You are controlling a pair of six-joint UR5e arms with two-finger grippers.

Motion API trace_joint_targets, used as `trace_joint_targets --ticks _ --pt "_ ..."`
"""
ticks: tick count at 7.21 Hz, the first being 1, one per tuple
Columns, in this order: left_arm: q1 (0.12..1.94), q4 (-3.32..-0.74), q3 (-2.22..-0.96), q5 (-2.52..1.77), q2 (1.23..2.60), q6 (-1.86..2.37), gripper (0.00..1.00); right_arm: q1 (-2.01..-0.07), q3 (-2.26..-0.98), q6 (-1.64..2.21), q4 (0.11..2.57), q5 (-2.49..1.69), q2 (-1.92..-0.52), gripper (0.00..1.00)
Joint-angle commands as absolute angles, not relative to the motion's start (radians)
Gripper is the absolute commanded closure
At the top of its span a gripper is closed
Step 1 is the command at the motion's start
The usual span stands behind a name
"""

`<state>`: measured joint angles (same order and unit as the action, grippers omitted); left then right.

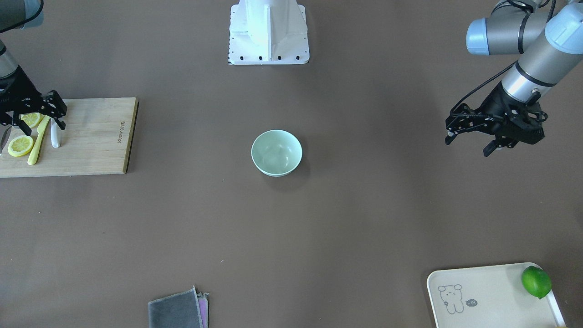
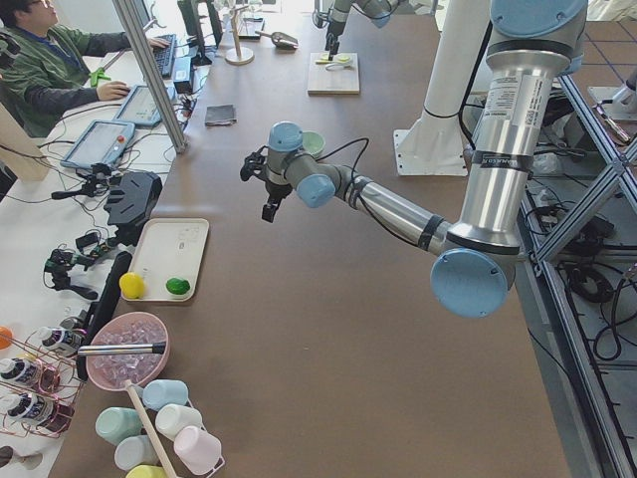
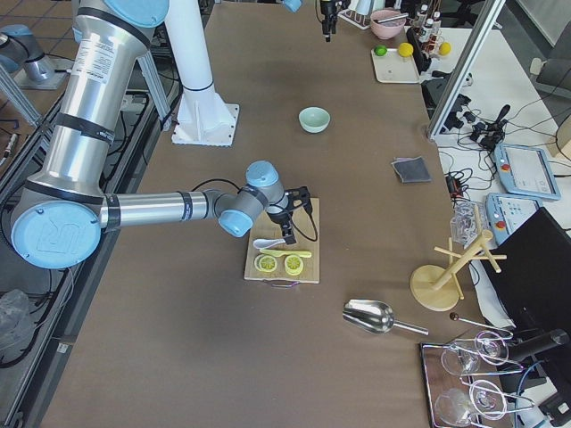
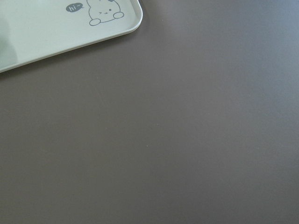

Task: Place spoon in bowl
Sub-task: 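Lower the right gripper and grasp the white spoon handle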

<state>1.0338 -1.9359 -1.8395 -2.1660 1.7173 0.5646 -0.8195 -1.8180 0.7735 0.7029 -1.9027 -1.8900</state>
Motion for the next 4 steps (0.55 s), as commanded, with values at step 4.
trace_joint_targets --ticks 4 --pt "1.032 -1.937 -1.839 -2.166 1.723 0.568 0.01 -0.789 -1.804 0.865 0.68 -1.919 -1.914 0.44"
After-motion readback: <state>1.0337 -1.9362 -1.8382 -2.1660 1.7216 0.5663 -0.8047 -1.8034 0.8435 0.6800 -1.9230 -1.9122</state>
